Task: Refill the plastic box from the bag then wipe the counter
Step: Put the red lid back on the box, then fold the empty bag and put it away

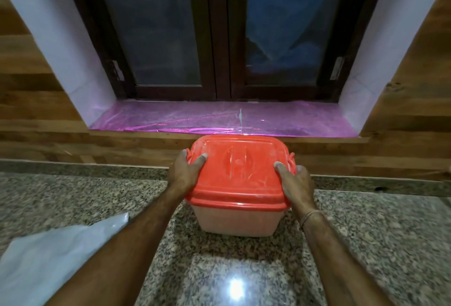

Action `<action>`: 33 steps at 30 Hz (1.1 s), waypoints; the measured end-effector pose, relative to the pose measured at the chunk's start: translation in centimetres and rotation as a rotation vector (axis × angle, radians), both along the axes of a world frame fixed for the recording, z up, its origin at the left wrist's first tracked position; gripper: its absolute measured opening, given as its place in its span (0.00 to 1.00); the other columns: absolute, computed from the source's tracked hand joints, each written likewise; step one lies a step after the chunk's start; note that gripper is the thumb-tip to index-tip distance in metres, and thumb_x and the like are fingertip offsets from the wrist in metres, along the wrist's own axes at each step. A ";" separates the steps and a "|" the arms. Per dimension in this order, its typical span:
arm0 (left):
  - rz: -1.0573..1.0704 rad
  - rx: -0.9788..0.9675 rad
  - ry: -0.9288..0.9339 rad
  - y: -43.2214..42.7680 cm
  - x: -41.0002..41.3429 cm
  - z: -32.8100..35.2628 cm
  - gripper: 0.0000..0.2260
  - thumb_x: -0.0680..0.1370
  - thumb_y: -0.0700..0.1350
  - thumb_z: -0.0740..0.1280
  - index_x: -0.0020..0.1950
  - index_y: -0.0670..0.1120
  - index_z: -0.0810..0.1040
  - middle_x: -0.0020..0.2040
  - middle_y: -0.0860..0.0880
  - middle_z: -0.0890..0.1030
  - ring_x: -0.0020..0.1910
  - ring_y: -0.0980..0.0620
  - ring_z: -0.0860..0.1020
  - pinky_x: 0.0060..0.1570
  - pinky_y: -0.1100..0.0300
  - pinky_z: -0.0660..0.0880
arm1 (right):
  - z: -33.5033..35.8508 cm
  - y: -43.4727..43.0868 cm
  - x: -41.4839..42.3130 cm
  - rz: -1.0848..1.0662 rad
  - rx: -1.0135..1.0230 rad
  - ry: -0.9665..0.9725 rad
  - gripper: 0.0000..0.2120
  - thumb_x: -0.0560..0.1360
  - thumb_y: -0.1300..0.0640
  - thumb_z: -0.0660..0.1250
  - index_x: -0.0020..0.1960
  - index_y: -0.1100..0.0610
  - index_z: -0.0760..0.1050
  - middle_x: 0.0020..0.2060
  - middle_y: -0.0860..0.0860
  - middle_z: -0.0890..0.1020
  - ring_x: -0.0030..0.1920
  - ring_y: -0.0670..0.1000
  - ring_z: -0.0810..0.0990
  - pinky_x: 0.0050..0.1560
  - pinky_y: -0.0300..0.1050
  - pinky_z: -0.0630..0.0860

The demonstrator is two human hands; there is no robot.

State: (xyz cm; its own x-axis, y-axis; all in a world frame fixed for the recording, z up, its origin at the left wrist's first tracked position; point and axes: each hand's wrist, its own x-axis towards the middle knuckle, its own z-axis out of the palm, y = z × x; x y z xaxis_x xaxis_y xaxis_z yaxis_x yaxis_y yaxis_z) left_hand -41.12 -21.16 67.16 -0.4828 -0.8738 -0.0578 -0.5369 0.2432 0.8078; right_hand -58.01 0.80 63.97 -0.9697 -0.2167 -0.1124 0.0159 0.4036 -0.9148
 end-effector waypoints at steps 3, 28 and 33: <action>-0.010 -0.042 -0.057 0.5 0.3 0.3 0.33 0.77 0.66 0.65 0.74 0.47 0.70 0.68 0.43 0.79 0.64 0.39 0.78 0.66 0.45 0.73 | 0.7 -0.1 0.3 -0.017 -0.021 -0.019 0.25 0.72 0.37 0.72 0.51 0.60 0.83 0.44 0.54 0.86 0.46 0.58 0.84 0.45 0.48 0.75; 0.512 0.220 -0.489 -12.5 50.5 -17.4 0.46 0.76 0.64 0.68 0.81 0.39 0.52 0.79 0.33 0.59 0.77 0.33 0.61 0.76 0.42 0.59 | -14.5 -14.2 41.9 0.536 0.203 -0.404 0.32 0.68 0.37 0.78 0.64 0.52 0.72 0.56 0.51 0.81 0.60 0.55 0.81 0.64 0.52 0.78; 0.487 0.296 -0.339 -12.7 52.0 -17.3 0.34 0.76 0.54 0.74 0.73 0.35 0.67 0.70 0.33 0.74 0.67 0.34 0.74 0.67 0.45 0.73 | -18.3 -14.3 40.7 0.419 0.248 -0.366 0.22 0.64 0.42 0.81 0.42 0.62 0.84 0.41 0.56 0.87 0.45 0.59 0.87 0.53 0.61 0.84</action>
